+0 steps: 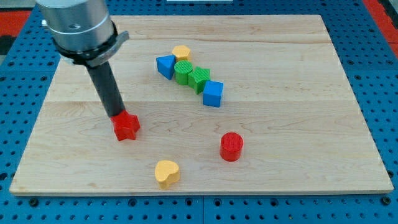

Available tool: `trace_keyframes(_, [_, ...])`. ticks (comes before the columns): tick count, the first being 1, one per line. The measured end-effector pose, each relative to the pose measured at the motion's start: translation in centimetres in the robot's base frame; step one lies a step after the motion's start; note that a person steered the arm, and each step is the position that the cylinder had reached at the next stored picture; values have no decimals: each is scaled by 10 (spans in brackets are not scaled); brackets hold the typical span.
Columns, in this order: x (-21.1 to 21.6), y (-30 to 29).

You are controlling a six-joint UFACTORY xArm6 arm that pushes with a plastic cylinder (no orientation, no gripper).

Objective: Slide the red star closer to the red circle

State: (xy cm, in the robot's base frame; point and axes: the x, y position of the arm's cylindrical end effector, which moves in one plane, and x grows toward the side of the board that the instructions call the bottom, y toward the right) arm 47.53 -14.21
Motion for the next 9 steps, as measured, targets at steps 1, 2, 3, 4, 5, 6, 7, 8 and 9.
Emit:
trace_keyframes(1, [3, 20])
trace_keyframes(2, [2, 9])
trace_keyframes(3, [3, -14])
trace_keyframes(4, [20, -36])
trace_keyframes(5, [34, -35])
trace_keyframes(6, [35, -15])
trace_keyframes(7, [34, 9])
trace_keyframes(8, [34, 31])
trace_keyframes(9, [34, 52])
